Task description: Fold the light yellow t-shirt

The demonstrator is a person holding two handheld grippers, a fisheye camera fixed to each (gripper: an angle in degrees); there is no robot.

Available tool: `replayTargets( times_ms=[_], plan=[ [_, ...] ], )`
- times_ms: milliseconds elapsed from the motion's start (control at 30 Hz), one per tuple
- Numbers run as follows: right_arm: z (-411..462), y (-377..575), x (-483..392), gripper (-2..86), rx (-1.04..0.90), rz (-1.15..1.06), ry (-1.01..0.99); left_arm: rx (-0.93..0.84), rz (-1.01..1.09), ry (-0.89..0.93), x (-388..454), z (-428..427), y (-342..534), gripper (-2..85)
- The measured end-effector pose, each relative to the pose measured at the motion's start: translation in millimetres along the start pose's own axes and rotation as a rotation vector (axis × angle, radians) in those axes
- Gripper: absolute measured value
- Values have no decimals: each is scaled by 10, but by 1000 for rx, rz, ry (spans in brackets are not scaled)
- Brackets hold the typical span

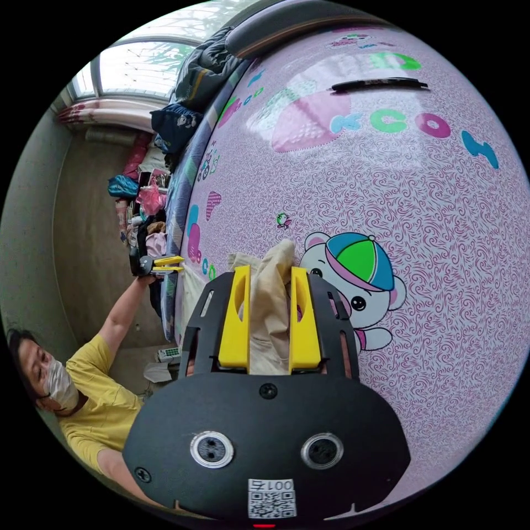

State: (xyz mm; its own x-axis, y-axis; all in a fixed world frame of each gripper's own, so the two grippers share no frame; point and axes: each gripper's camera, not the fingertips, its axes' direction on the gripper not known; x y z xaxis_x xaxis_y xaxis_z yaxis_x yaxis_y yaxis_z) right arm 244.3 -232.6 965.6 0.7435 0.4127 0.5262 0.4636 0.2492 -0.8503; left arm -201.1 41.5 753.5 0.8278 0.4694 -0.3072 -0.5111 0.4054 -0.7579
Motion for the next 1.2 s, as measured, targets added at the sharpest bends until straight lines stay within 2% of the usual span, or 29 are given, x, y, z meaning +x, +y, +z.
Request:
replayTargets(
  times_ms=[167, 400, 500, 633, 933, 1100, 1200],
  plan=[
    [168, 47, -46, 23, 0, -26, 91, -14, 29, 3, -70, 20, 98, 44],
    [228, 201, -61, 7, 53, -50, 62, -63, 140, -81, -32, 44, 180, -10],
    [212, 312, -83, 5, 69, -72, 44, 0, 157, -79, -33, -47, 244, -15],
    [136, 547, -152, 4, 126, -139, -19, 100, 151, -48, -72, -249, 377, -16],
    [8, 1503, -538, 4, 219, -424, -241, 202, 250, -26, 81, -654, 796, -15],
    [109, 2206, -671, 4, 166, -504, -283, 212, 344, -7, 330, -794, 1093, -16],
    [337, 2632, -636, 4, 52, -505, -238, 152, 404, 27, 502, -708, 1253, -16]
  ],
)
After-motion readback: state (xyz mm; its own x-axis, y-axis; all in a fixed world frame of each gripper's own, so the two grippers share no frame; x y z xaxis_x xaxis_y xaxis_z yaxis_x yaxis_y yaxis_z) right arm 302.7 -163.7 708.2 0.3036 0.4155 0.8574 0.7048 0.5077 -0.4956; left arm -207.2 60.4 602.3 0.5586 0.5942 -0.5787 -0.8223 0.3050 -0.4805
